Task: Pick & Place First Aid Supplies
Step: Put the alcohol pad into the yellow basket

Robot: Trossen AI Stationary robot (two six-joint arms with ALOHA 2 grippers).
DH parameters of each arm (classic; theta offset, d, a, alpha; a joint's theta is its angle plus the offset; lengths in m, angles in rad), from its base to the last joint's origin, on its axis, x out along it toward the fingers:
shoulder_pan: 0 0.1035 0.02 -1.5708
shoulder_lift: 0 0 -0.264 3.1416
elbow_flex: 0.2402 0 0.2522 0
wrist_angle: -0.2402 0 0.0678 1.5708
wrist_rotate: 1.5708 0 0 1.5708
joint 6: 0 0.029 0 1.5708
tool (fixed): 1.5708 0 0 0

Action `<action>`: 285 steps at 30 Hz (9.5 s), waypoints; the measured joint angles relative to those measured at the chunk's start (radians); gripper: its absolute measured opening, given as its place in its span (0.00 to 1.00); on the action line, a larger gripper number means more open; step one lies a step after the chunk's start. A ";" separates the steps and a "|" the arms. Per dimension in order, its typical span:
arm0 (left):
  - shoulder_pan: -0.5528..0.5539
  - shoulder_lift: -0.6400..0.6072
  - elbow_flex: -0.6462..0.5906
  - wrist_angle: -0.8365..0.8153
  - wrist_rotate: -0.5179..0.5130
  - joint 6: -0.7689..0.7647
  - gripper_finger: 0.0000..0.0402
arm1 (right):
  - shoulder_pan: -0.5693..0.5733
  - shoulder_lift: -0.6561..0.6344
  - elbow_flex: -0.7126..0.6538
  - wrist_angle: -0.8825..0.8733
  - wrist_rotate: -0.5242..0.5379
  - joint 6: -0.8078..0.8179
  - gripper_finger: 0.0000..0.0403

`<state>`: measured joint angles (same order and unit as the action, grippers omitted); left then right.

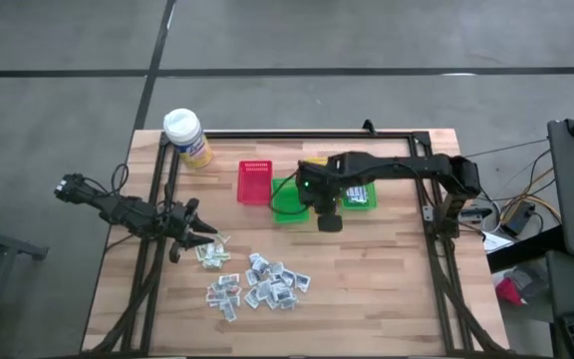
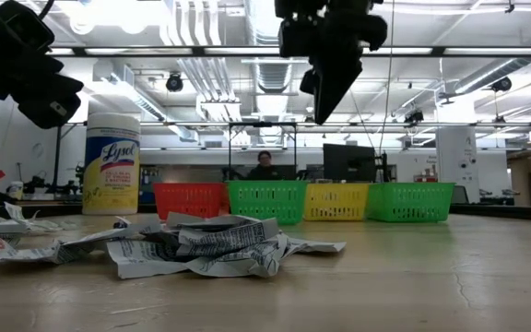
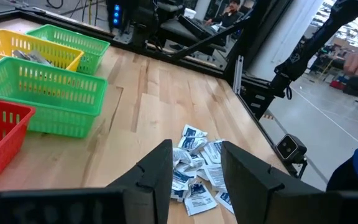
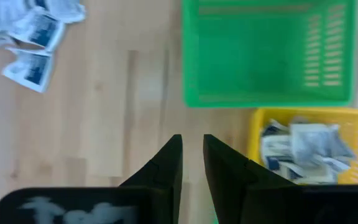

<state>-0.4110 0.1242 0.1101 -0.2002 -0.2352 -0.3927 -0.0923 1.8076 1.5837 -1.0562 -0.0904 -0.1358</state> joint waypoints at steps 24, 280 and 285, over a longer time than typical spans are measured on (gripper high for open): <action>0.000 0.000 0.000 -0.048 0.000 0.077 0.33 | 0.237 0.005 0.000 0.428 -0.104 0.190 0.13; 0.000 0.004 0.000 -0.093 -0.081 0.049 0.33 | -0.129 0.289 0.147 -0.113 0.439 -0.265 0.02; 0.000 0.004 0.000 -0.093 -0.082 0.049 0.33 | -0.134 0.289 0.123 -0.084 0.422 -0.269 0.02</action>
<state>-0.4107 0.1280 0.1099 -0.2932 -0.3168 -0.3435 -0.2259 2.0964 1.7064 -1.1404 0.3315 -0.4049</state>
